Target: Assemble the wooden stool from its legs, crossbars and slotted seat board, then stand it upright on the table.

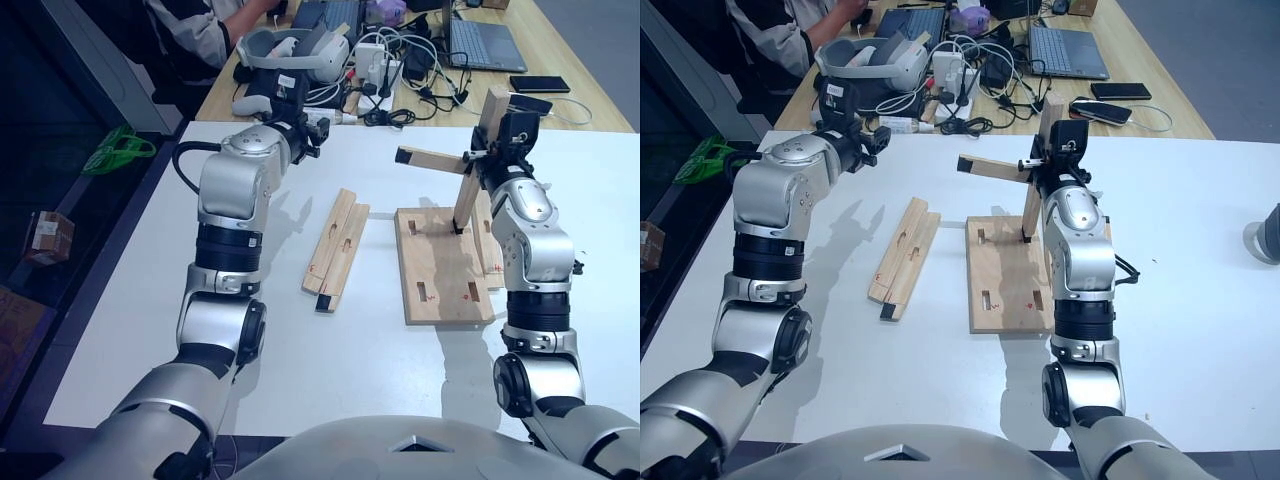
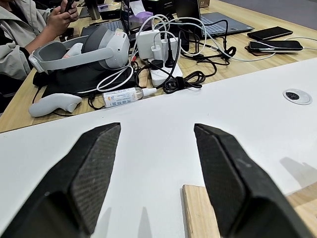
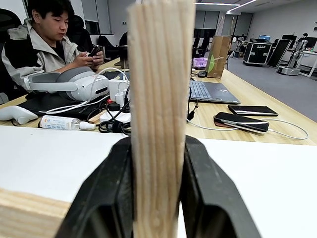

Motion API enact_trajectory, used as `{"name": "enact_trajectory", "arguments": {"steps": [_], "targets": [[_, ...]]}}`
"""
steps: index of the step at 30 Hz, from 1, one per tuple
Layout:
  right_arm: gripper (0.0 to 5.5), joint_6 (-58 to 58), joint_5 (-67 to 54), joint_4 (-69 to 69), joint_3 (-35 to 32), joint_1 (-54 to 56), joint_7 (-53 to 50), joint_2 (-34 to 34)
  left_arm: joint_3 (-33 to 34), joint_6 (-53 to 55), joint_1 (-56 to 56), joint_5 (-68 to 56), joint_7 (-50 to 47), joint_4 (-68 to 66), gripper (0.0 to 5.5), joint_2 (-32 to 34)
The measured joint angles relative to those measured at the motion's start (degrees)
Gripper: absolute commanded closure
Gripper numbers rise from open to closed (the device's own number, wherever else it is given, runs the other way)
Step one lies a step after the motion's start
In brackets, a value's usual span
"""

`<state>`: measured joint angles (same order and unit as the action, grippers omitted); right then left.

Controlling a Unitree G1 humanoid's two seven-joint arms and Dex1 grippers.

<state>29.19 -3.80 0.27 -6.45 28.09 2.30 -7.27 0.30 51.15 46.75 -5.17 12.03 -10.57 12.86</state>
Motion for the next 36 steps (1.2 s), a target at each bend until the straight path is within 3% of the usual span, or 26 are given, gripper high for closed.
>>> {"name": "enact_trajectory", "arguments": {"steps": [5,10,16,30,36], "targets": [[3.61,-0.8,-0.3,0.5,0.0,-0.1,0.5,-0.1,-0.4,0.0,0.0,0.0,0.0,0.1,2.75,0.0],[3.61,-1.0,-0.4,0.6,-0.5,-0.4,0.0,0.0,-0.4,0.0,0.0,0.0,0.0,0.1,2.75,0.0],[4.50,1.1,-1.9,0.6,-1.7,-1.9,-0.5,0.2,-0.4,0.0,0.0,0.0,0.0,0.1,2.75,0.0],[4.50,0.1,-1.8,-4.2,0.8,-6.4,1.3,-0.8,-0.5,0.0,0.0,0.0,-0.1,0.1,2.75,0.0],[4.50,-8.1,-0.6,-4.8,4.6,-11.3,3.3,-3.0,-1.0,-0.1,0.0,0.1,0.0,0.1,2.75,0.0]]}}
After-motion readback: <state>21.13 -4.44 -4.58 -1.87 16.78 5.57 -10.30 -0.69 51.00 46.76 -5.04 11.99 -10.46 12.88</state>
